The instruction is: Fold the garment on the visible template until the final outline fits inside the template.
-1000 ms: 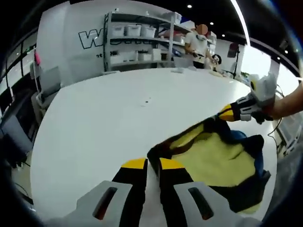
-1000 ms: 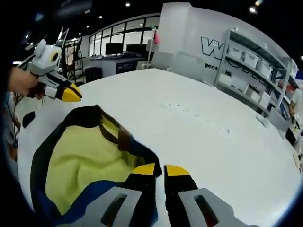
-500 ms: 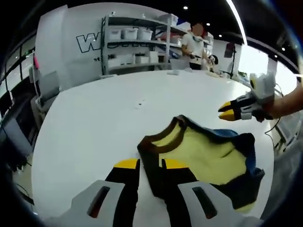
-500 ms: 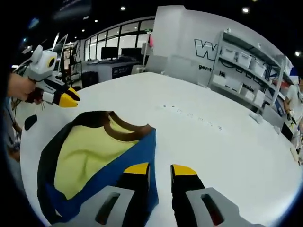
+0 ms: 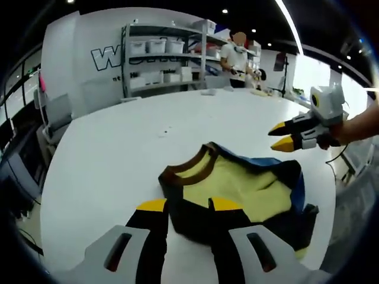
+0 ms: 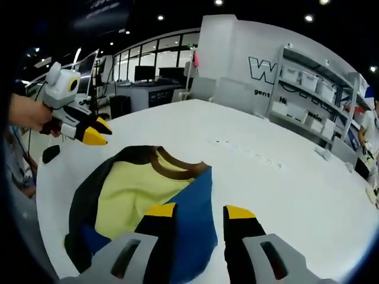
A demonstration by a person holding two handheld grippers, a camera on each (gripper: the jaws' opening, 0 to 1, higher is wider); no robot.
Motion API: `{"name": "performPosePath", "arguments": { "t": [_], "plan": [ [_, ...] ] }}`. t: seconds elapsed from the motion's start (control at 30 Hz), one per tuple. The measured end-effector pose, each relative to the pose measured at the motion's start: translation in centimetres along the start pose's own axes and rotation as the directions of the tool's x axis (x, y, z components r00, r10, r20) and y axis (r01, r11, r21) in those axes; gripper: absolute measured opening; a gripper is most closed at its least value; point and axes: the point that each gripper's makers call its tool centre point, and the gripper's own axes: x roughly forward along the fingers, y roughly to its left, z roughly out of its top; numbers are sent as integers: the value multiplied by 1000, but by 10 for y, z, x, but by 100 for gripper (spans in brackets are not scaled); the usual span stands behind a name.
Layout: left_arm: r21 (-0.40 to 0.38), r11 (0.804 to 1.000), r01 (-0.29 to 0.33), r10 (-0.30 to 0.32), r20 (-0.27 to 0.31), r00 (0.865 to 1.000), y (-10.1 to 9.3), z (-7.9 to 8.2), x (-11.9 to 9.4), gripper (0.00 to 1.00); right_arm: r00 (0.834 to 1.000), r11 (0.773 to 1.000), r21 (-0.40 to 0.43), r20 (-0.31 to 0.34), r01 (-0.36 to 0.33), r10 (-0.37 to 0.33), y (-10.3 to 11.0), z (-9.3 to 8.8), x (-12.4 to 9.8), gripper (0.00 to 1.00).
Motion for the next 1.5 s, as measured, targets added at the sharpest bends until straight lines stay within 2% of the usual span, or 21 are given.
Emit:
{"name": "performPosePath", "arguments": {
  "t": [0.3, 0.73, 0.97, 1.23, 1.43, 1.5],
  "plan": [
    [44, 999, 26, -27, 10, 1000, -23, -10, -19, 32, 999, 1000, -12, 29, -24, 24, 20, -1, -24, 35],
    [37, 997, 66, -65, -9, 998, -57, -23, -35, 39, 998, 1000, 30, 64, -6, 4, 32, -13, -59, 44],
    [108, 988, 114, -113, -19, 993, -92, -34, -45, 38, 997, 999, 46, 71, -1, -2, 39, -22, -77, 47],
    [115, 983, 145, -144, -20, 989, -117, -42, -50, 39, 998, 999, 46, 66, -6, 3, 50, -32, -90, 51],
    [163, 968, 188, -186, -30, 982, -135, -39, -48, 38, 998, 999, 37, 58, 2, -4, 55, -37, -98, 54],
    [224, 952, 209, -209, -27, 978, -143, -37, -47, 35, 999, 999, 37, 52, 3, -5, 56, -40, -100, 54]
  ]
}}
